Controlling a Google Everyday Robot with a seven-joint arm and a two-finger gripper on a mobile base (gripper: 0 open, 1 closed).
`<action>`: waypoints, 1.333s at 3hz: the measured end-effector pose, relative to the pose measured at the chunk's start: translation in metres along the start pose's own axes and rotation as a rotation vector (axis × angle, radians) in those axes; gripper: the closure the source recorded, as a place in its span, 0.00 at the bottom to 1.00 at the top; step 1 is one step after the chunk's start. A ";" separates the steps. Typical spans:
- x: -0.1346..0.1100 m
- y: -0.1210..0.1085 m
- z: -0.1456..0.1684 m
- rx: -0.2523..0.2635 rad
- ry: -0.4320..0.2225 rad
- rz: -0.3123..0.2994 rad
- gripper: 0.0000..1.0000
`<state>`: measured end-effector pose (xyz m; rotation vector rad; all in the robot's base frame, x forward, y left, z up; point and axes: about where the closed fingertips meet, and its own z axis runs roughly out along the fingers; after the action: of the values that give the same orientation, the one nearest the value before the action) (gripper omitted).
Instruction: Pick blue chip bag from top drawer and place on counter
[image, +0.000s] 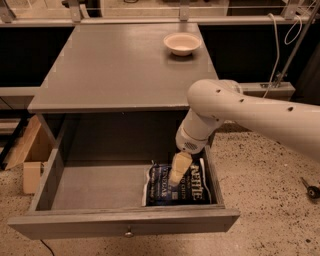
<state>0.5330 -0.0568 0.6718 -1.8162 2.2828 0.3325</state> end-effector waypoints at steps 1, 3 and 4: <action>0.016 -0.002 0.021 -0.024 0.041 0.034 0.00; 0.027 0.007 0.057 -0.090 0.057 0.064 0.39; 0.025 0.017 0.041 -0.052 -0.017 0.060 0.62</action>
Offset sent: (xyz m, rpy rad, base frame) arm -0.0132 -0.0101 -0.0796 -0.0507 0.1555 -0.0399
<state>0.5116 -0.0633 0.6258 -1.7638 2.3417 0.4190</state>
